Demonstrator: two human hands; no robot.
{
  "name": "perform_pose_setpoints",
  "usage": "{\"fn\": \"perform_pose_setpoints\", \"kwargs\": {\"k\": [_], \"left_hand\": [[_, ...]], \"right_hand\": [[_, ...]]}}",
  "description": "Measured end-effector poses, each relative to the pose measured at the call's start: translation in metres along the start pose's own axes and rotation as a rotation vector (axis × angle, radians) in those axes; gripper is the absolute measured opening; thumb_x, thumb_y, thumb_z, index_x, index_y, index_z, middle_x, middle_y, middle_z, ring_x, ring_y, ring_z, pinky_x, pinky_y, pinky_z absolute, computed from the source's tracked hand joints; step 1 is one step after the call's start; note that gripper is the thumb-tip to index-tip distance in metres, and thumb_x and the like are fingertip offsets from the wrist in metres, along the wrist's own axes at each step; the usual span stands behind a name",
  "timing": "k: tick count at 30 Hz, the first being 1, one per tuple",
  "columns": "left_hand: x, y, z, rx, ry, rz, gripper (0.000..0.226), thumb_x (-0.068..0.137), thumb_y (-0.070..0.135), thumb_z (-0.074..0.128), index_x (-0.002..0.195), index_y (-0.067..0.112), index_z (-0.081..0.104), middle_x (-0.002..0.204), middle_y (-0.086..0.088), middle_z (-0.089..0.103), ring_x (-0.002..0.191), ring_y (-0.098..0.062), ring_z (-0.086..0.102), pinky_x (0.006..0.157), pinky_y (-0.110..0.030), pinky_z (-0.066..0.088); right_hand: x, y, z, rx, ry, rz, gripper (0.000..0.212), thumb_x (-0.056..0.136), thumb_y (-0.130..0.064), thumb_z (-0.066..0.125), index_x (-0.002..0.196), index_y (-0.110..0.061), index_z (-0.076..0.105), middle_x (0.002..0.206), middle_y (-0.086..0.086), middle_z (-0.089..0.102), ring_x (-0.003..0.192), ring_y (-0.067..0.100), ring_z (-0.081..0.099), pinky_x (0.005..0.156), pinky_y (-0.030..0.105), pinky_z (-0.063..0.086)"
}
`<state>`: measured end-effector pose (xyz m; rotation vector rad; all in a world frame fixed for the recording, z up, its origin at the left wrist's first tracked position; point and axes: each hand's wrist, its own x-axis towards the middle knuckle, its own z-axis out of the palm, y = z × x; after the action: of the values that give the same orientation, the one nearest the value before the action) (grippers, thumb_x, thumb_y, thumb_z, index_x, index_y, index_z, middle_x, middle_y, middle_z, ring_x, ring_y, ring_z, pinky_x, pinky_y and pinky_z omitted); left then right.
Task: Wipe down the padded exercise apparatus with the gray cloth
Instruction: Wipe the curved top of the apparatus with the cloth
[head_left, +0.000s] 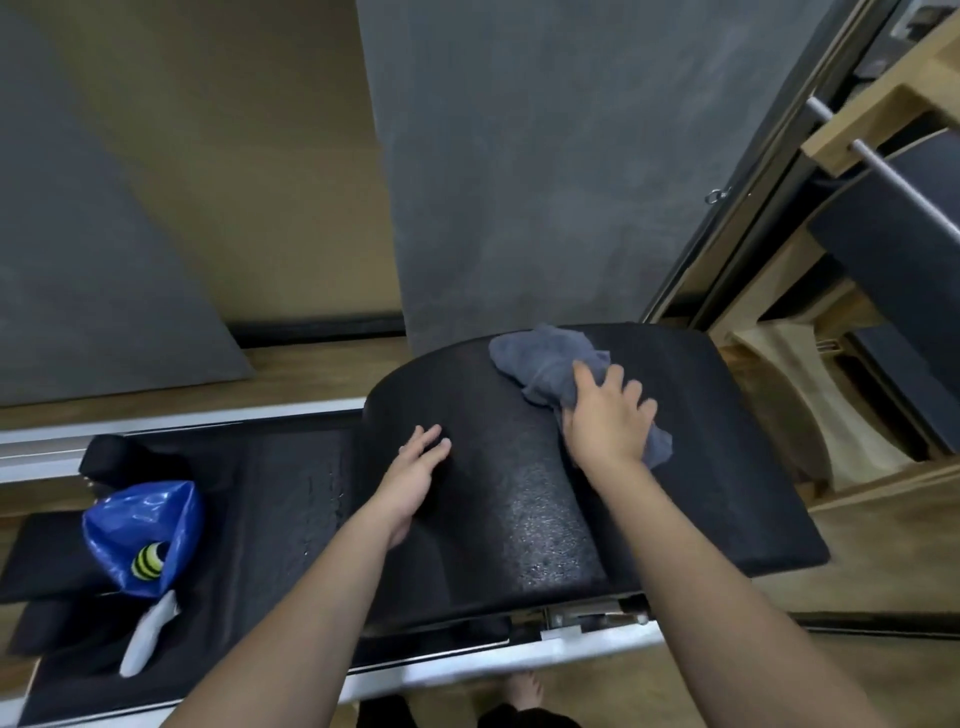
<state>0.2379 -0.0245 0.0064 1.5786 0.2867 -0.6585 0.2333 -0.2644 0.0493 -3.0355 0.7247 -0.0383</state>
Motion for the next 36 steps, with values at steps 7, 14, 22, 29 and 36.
{"fn": "perform_pose_setpoints", "kwargs": {"k": [7,14,22,29,36], "left_hand": [[0.002,-0.003,-0.050,-0.226,-0.022,-0.095,0.032,0.099,0.046,0.051,0.126,0.035,0.064,0.136,0.019,0.056,0.122,0.000,0.050,0.106,-0.056,0.025],[0.026,-0.015,-0.087,-0.240,0.091,-0.100,0.027,0.103,0.039,0.047,0.122,0.024,0.059,0.137,-0.005,0.059,0.097,-0.020,0.068,0.091,-0.041,0.049],[0.028,-0.032,-0.082,0.096,-0.046,0.006,0.048,0.103,0.034,0.049,0.148,0.016,0.047,0.160,0.001,0.035,0.147,-0.014,0.032,0.117,-0.026,0.022],[0.033,-0.035,-0.097,-0.105,-0.065,-0.120,0.049,0.101,0.047,0.047,0.147,0.029,0.046,0.153,0.010,0.044,0.143,-0.012,0.038,0.120,-0.044,0.028],[0.044,-0.038,-0.116,-0.415,-0.109,-0.256,0.056,0.103,0.053,0.037,0.150,0.023,0.039,0.153,-0.001,0.048,0.144,-0.019,0.039,0.118,-0.048,0.028]], "right_hand": [[-0.040,-0.097,0.009,-0.183,0.027,-0.168,0.054,0.089,-0.027,0.059,0.142,-0.033,0.046,0.126,0.015,0.052,0.103,0.037,0.050,0.086,0.051,0.039],[-0.180,-0.090,0.036,-0.216,0.039,-0.508,0.051,0.081,-0.022,0.052,0.131,-0.028,0.058,0.128,0.018,0.061,0.086,0.036,0.056,0.076,0.051,0.044],[-0.117,-0.060,0.011,-0.199,0.073,-0.250,0.065,0.072,-0.033,0.077,0.135,-0.029,0.058,0.114,0.015,0.059,0.084,0.037,0.052,0.071,0.047,0.042],[-0.034,-0.119,0.004,-0.197,-0.050,0.155,0.053,0.095,-0.029,0.050,0.145,-0.033,0.032,0.131,0.015,0.043,0.110,0.039,0.045,0.092,0.056,0.037],[-0.129,-0.159,0.031,-0.343,-0.001,-0.317,0.049,0.082,-0.019,0.054,0.130,-0.026,0.059,0.119,0.021,0.059,0.088,0.037,0.054,0.074,0.048,0.041]]}}
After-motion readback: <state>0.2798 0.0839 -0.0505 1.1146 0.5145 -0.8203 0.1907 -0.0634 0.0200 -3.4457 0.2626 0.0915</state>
